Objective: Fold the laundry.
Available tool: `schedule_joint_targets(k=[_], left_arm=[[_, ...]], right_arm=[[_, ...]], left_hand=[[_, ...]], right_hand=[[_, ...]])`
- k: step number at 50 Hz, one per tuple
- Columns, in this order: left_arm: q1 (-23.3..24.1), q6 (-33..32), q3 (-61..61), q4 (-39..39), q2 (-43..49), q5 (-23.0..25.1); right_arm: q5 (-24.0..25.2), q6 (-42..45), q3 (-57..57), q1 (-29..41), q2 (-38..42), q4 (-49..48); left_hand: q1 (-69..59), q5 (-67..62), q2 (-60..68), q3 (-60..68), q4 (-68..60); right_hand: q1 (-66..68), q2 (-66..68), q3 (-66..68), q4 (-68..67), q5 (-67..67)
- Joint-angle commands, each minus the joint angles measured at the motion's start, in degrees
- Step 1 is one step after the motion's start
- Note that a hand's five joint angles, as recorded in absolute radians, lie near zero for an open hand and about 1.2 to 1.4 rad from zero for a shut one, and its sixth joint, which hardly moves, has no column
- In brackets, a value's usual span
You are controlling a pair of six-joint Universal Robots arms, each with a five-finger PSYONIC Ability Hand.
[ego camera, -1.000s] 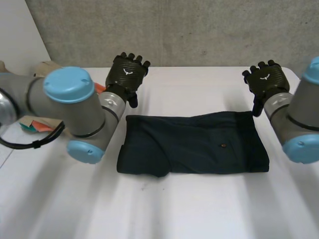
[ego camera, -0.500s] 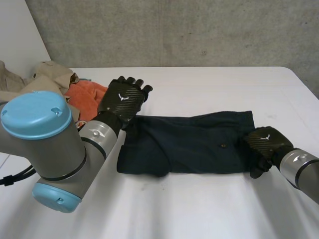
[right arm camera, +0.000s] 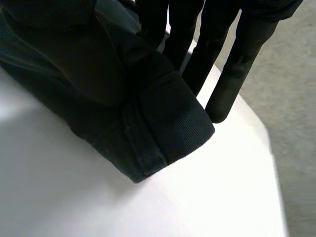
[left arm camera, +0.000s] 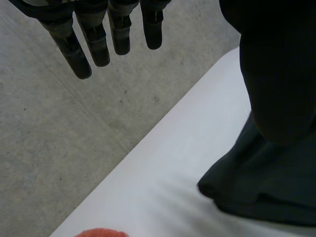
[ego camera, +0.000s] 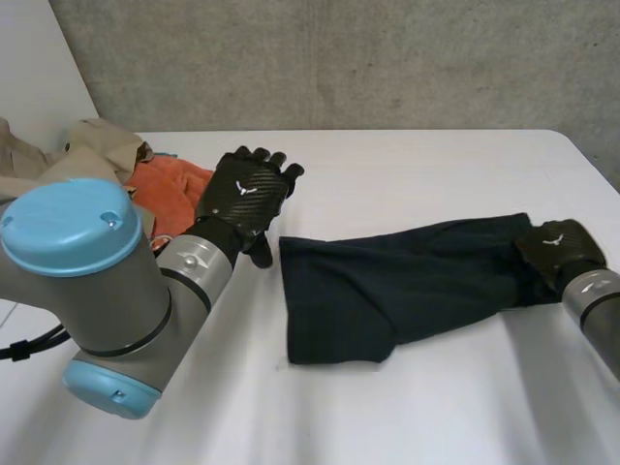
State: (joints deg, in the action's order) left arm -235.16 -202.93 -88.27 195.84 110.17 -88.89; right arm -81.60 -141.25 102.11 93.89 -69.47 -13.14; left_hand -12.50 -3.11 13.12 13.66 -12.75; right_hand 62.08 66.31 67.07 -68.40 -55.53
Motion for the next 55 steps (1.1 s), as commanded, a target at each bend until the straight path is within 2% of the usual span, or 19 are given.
schedule_joint_targets(k=[1,4,5,7,8,12,15,19,21,22,24,28,29,31,32,36,42,50,55], left_arm=[[-0.65,0.08,-1.46,-0.37,-3.99,0.12],[-1.61,0.17,-1.99,-0.28,-5.31,0.03],[-1.88,0.17,-1.99,-0.28,-5.49,-0.06],[-2.32,0.25,-2.25,-0.20,-5.84,-0.06],[-2.49,0.26,-2.51,-0.20,-5.93,-0.15],[-2.50,1.04,-2.87,-0.11,-5.93,-0.23],[-2.58,2.44,-2.87,-0.02,-5.93,-0.32],[-2.76,4.73,-2.26,0.07,-5.84,-0.41],[-3.11,5.70,-1.81,0.16,-5.84,-0.41],[-3.98,5.97,-1.20,0.59,-5.93,-0.41],[-4.25,6.14,-0.85,0.94,-5.93,-0.41],[-5.13,6.58,0.82,2.61,-5.84,-0.59],[-5.22,7.02,1.78,3.23,-5.67,-0.59],[-5.05,7.55,3.01,3.76,-5.14,-0.59],[-4.96,7.72,3.46,3.93,-4.96,-0.59],[-3.73,9.04,6.70,3.85,-2.16,-0.50],[2.86,12.47,12.86,0.34,4.26,-0.50],[5.85,17.21,16.64,-10.65,11.56,-1.38],[7.35,19.42,17.70,-14.78,15.51,-4.54]], right_arm=[[0.04,12.22,-3.14,0.85,-3.74,3.12],[1.09,13.98,-5.08,7.07,-4.36,0.67],[2.14,15.03,-6.47,13.10,-4.18,-0.73],[3.20,16.35,-7.27,17.79,-3.83,-1.71],[4.77,18.10,-7.45,21.73,-3.31,-3.11],[10.91,23.72,-7.19,29.74,1.95,-6.54],[15.57,30.73,-5.62,34.06,5.21,-7.16],[17.27,36.30,-4.55,36.19,8.64,-6.72],[16.83,36.67,-4.73,36.28,9.35,-6.02],[16.65,35.10,-4.64,35.93,9.00,-5.93],[16.21,31.15,-4.47,36.10,8.04,-6.28],[16.21,11.49,-4.38,33.91,-1.09,-6.46],[16.47,1.17,-4.12,32.34,-4.93,-6.63],[16.56,-8.55,-4.29,30.75,-7.16,-6.64],[16.48,-17.56,-4.72,29.35,-8.65,-6.72],[15.16,-31.42,-6.57,24.44,-11.46,-5.15],[11.38,-31.10,-8.94,16.07,-11.13,5.04],[10.32,-28.29,-17.47,15.89,0.99,15.50],[10.50,-25.66,-22.82,15.89,9.77,20.86]], left_hand=[[1.61,2.22,-2.24,-2.78,1.86],[1.61,2.22,-2.24,-2.78,1.86],[1.61,2.22,-2.24,-2.78,1.86],[1.61,2.22,-2.24,-2.78,1.86],[1.61,2.22,-2.24,-2.78,1.86],[1.61,2.22,-2.24,-2.78,1.86],[1.61,2.22,-2.24,-2.78,1.86],[1.28,1.88,-1.90,-2.44,1.53],[1.11,1.72,-1.73,-2.27,1.36],[0.94,1.55,-1.57,-2.11,1.19],[0.94,1.55,-1.56,-2.10,1.19],[0.94,1.55,-1.56,-2.10,1.19],[0.94,1.55,-1.56,-2.10,1.19],[0.77,1.38,-1.40,-1.94,1.02],[0.77,1.38,-1.40,-1.94,1.02],[0.44,1.05,-1.06,-1.60,0.69],[-0.23,0.37,-0.39,-0.93,0.01],[-0.57,0.03,-0.05,-0.59,-0.33],[-0.40,0.20,-0.22,-0.76,-0.16]], right_hand=[[17.92,13.69,12.93,-11.60,-14.47],[17.92,13.69,12.93,-11.60,-14.47],[17.92,13.69,12.93,-11.60,-14.47],[17.92,13.69,12.93,-11.60,-14.47],[17.92,13.69,12.93,-11.60,-14.47],[17.92,13.69,12.93,-11.60,-14.47],[17.92,13.69,12.93,-11.60,-14.47],[17.92,13.69,12.93,-11.60,-14.47],[-22.01,-26.25,-27.00,28.33,25.46],[-50.36,-54.60,-55.35,56.68,53.81],[-52.08,-56.31,-57.07,58.40,55.53],[-52.08,-56.31,-57.07,58.40,55.53],[-52.08,-56.31,-57.07,58.40,55.53],[-52.08,-56.31,-57.07,58.40,55.53],[-52.08,-56.31,-57.07,58.40,55.53],[-52.08,-56.31,-57.07,58.40,55.53],[-52.08,-56.31,-57.07,58.40,55.53],[-52.08,-56.31,-57.07,58.40,55.53],[-52.08,-56.31,-57.07,58.40,55.53]])
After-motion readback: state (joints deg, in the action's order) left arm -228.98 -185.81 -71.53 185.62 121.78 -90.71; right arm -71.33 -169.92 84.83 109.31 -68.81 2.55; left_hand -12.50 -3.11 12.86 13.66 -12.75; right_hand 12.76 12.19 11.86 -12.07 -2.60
